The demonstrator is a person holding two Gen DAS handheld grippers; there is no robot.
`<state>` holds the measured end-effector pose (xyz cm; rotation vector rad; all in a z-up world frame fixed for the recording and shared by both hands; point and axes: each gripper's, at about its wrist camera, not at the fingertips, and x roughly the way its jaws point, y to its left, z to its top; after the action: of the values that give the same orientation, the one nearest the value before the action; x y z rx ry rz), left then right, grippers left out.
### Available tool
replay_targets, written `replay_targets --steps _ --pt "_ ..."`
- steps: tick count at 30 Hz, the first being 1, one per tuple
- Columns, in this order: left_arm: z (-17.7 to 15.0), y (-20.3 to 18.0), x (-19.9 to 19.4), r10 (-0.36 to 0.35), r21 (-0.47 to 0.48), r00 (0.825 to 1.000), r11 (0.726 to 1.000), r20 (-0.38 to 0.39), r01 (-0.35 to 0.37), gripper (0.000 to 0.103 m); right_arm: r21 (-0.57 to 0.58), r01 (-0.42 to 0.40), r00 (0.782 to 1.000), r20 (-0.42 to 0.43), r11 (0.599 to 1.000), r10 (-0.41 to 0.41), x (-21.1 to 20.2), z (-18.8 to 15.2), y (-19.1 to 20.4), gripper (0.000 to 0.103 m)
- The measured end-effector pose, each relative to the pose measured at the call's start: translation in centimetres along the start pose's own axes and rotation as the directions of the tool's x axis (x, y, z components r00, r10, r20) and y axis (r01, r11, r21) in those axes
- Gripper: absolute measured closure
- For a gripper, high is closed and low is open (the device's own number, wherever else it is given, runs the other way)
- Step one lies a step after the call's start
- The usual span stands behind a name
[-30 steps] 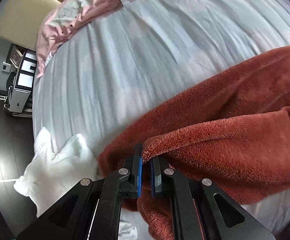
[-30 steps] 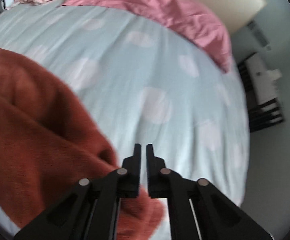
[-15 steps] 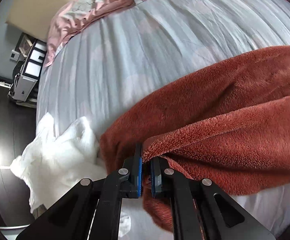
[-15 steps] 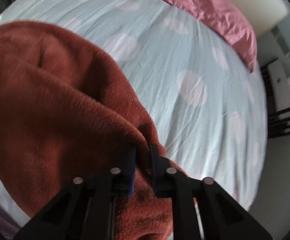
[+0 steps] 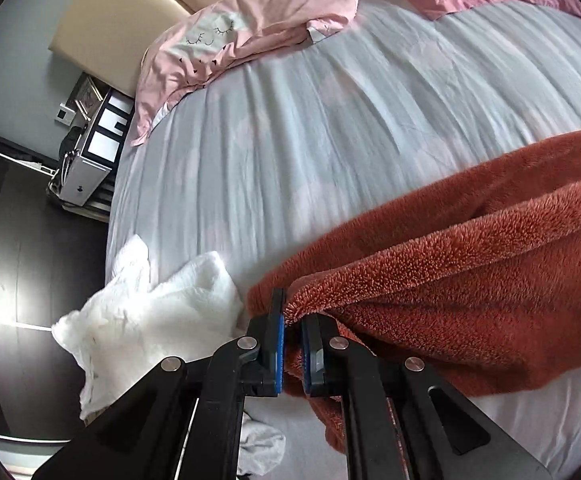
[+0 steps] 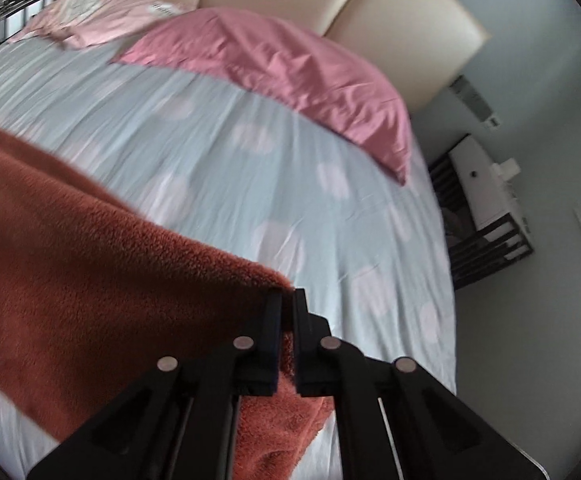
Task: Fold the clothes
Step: 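Lower the folded fleece onto the bed with both tools, stretching it flat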
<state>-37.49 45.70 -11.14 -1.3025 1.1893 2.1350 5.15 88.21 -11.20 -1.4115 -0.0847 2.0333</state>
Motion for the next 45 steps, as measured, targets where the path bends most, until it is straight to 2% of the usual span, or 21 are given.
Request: replay_targets --steps 4,8,12,15,17,18,20,22,26,32,36,38,40,42,45 --pt "1.8 -1.2 2.8 0.017 0.017 0.999 1.0 -0.03 -0.017 0.096 0.018 0.021 0.999 -0.038 1.0 -0.02 3.6 1.3 0.6 0.099" --pt "2.8 -2.3 5.5 0.004 0.03 0.999 1.0 -0.04 -0.003 0.093 0.036 0.042 0.996 -0.077 0.998 -0.039 7.1 2.6 1.3 0.098" --pt "3.6 -2.6 7.5 -0.031 0.014 0.998 0.999 -0.048 0.032 0.091 0.039 0.02 0.993 -0.115 0.999 -0.015 9.8 2.3 1.7 0.097" --pt "3.6 -2.9 8.2 -0.046 0.021 0.997 0.999 -0.061 0.048 0.084 0.06 0.006 0.991 -0.131 0.998 0.002 10.4 2.1 1.9 0.094" --pt "3.3 -2.1 7.7 -0.07 -0.002 0.997 0.998 -0.044 0.07 0.071 0.079 0.013 0.993 -0.115 0.997 -0.004 9.7 2.1 1.8 0.092" --pt "3.2 -1.4 7.3 -0.091 -0.025 0.995 0.996 -0.03 0.091 0.068 0.091 0.023 0.995 -0.101 0.996 -0.014 9.0 2.0 1.7 0.09" --pt "2.9 0.2 6.1 -0.127 -0.076 0.992 0.989 0.001 0.127 0.052 0.127 0.023 0.998 -0.055 0.992 -0.017 7.1 2.0 1.4 0.089" --pt "2.6 2.1 4.6 -0.148 -0.131 0.988 0.98 0.039 0.152 0.046 0.149 0.024 1.0 -0.007 0.989 -0.023 5.0 2.1 1.5 0.089" --pt "0.9 5.0 1.1 -0.205 -0.203 0.973 0.953 0.11 0.223 0.043 0.244 -0.078 0.995 0.077 0.967 0.061 -0.1 1.4 2.5 0.089" --pt "-5.0 4.1 -3.4 -0.235 -0.187 0.953 0.944 0.193 0.271 0.03 0.339 -0.254 0.967 0.096 0.906 0.235 -3.5 -2.0 7.9 0.089" --pt "-8.7 2.2 -4.3 -0.217 -0.155 0.945 0.953 0.246 0.259 0.024 0.42 -0.346 0.937 0.115 0.839 0.329 -4.6 -5.3 12.0 0.088" --pt "-10.2 0.9 -3.5 -0.209 -0.125 0.947 0.962 0.243 0.244 0.024 0.471 -0.392 0.918 0.148 0.79 0.367 -4.9 -6.9 13.7 0.088" --pt "-11.2 -0.4 -2.7 -0.19 -0.099 0.953 0.971 0.236 0.218 0.024 0.488 -0.422 0.906 0.196 0.764 0.376 -5.3 -8.1 14.9 0.088" --pt "-11.0 0.0 -2.2 -0.197 -0.115 0.954 0.967 0.228 0.227 0.024 0.455 -0.418 0.908 0.212 0.786 0.361 -5.7 -8.7 16.2 0.089" --pt "-10.7 0.5 -1.5 -0.208 -0.139 0.954 0.961 0.217 0.241 0.024 0.457 -0.4 0.916 0.226 0.794 0.332 -5.5 -9.0 16.2 0.088"
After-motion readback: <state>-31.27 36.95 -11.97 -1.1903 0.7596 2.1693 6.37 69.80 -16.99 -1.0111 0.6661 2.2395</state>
